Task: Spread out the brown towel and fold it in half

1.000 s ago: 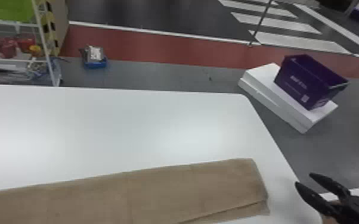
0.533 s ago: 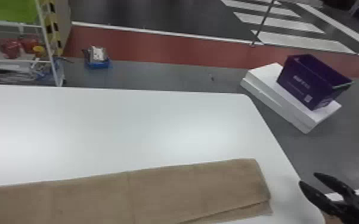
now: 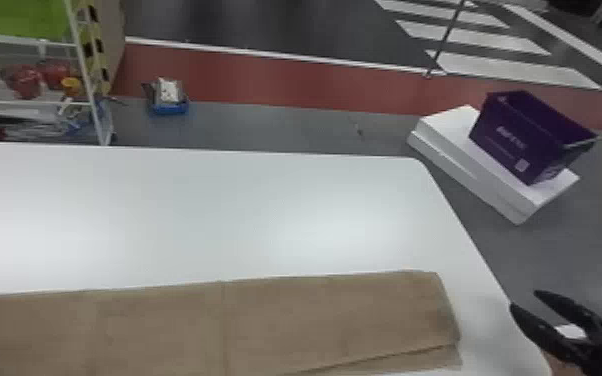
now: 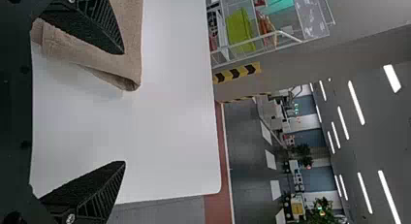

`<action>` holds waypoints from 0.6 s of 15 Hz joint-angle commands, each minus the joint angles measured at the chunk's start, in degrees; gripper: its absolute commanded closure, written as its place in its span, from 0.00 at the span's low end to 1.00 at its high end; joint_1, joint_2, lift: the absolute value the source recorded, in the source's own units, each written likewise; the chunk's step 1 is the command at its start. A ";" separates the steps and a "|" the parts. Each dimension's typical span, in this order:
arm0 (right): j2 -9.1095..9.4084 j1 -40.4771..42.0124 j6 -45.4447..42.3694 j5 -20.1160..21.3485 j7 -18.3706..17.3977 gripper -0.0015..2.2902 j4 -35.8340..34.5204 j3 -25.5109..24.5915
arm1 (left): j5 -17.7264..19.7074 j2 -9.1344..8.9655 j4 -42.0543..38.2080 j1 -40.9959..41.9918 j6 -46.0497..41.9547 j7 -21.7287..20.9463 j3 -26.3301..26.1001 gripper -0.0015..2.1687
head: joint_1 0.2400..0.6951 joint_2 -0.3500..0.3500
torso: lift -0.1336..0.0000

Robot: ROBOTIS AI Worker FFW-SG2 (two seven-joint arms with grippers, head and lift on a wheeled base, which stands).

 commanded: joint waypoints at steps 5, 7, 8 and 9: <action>0.53 0.00 2.02 -0.19 0.00 0.03 -1.61 0.48 | 6.42 -0.15 -6.50 2.97 0.28 -0.31 0.99 0.24 | 1.00 0.09 | 0.08; 1.05 -0.97 3.42 0.25 -0.18 0.03 -2.66 1.35 | 7.30 -0.15 -8.61 3.50 0.63 -0.66 3.10 0.05 | 1.00 0.09 | 0.08; 1.85 -1.67 3.60 1.04 -0.18 0.03 -3.37 1.79 | 8.53 -0.15 -9.32 3.76 1.16 -0.66 4.24 0.03 | 1.00 0.09 | 0.08; 2.64 -1.84 3.25 1.66 -0.88 0.03 -4.42 2.58 | 9.49 -0.15 -9.58 3.85 1.34 -0.66 5.03 0.03 | 1.00 0.13 | 0.08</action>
